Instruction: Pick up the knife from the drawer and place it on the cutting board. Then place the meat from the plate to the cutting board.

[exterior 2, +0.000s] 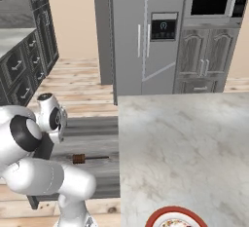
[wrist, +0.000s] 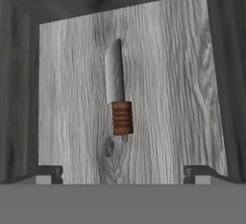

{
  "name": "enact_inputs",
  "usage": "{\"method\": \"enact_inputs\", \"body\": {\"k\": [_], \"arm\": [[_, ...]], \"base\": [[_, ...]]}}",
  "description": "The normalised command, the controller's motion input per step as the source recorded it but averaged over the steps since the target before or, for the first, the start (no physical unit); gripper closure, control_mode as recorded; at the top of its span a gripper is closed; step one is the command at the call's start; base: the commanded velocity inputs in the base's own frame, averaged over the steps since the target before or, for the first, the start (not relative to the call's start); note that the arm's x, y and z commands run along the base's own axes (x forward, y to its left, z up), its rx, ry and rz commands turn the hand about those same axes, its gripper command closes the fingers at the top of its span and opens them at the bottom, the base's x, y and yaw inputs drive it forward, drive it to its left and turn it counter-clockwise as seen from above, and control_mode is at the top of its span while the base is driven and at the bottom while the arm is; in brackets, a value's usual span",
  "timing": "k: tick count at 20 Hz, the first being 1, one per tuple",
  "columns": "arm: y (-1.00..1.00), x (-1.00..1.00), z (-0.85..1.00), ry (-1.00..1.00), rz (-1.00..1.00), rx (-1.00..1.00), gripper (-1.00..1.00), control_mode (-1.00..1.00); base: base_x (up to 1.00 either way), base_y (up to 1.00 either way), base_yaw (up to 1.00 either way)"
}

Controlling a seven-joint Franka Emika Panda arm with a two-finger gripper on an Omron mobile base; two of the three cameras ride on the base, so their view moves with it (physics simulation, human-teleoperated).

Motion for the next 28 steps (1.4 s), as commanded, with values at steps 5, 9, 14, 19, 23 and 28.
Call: {"method": "enact_inputs", "body": {"k": [5,9,14,19,23,28], "arm": [[-0.18,-0.07,-0.23,0.13,0.00,0.13,-1.00,-1.00],[-0.13,-0.01,-0.23,0.13,0.00,0.13,-1.00,-1.00],[-0.07,-0.02,-0.25,0.05,0.00,0.07,-1.00,-1.00],[-0.06,0.00,-0.23,0.00,0.00,0.00,-1.00,-1.00],[0.00,-0.02,-0.18,0.00,0.00,0.00,-1.00,-1.00],[-0.01,-0.02,-0.17,0.00,0.00,0.00,-1.00,-1.00]], "base": [[0.00,0.00,0.00],[0.00,0.00,0.00],[0.00,0.00,0.00],[0.00,0.00,0.00],[0.00,0.00,0.00],[0.00,0.00,0.00]]}}
